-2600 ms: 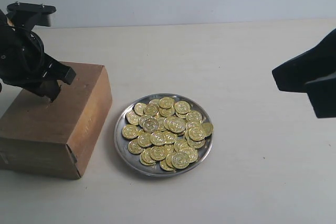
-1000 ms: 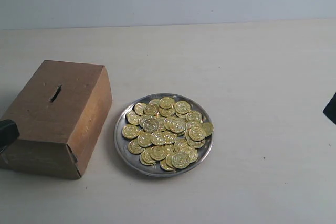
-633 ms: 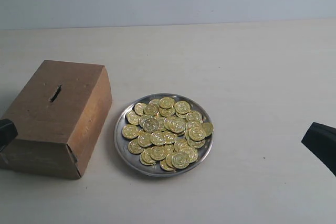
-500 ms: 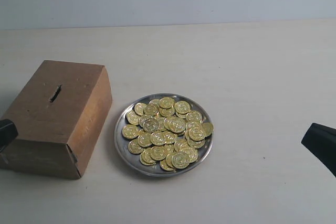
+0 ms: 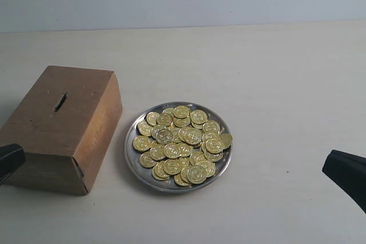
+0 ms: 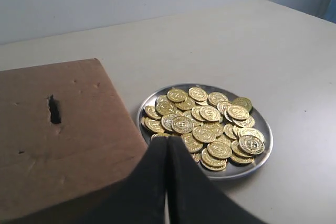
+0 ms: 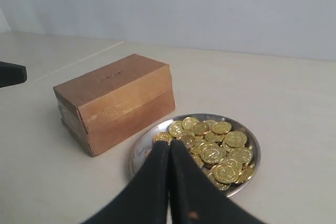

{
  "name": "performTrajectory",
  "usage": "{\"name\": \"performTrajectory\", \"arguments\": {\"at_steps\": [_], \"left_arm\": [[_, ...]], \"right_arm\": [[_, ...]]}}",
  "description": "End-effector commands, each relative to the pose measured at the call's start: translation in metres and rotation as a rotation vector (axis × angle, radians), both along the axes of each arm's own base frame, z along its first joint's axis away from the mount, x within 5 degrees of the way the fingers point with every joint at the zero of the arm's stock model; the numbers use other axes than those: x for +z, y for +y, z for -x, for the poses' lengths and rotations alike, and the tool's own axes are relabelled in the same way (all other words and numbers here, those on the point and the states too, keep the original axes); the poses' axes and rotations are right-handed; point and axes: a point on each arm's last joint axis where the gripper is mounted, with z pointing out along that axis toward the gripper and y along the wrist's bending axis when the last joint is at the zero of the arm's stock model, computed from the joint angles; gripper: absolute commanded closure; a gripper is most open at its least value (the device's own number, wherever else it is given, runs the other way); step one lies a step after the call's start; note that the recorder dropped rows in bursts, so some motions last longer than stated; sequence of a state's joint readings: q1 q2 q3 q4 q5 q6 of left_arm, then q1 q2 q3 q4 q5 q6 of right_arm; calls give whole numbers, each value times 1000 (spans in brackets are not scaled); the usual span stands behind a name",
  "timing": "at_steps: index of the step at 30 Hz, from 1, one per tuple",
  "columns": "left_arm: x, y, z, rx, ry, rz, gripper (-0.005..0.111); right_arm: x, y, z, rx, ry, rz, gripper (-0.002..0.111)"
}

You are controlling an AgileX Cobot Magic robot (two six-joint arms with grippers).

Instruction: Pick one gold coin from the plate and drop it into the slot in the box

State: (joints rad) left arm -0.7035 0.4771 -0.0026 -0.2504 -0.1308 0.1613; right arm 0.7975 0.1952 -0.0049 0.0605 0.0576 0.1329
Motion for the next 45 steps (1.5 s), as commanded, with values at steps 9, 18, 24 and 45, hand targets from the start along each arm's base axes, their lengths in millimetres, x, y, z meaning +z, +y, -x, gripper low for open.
{"name": "performTrajectory", "arguments": {"at_steps": [9,18,24,45], "left_arm": [[-1,0,1,-8,1,1,107],[1,2,1,5,-16,12,107],[10,20,-2,192,-98,69,107],[35,58,20,611,-444,184,107]], "right_arm": [[0,0,0,48,-245,213,108],[0,0,0,48,-247,211,108],[3,-8,-4,-79,-262,201,108],[6,-52,-16,-763,-221,270,108]]}}
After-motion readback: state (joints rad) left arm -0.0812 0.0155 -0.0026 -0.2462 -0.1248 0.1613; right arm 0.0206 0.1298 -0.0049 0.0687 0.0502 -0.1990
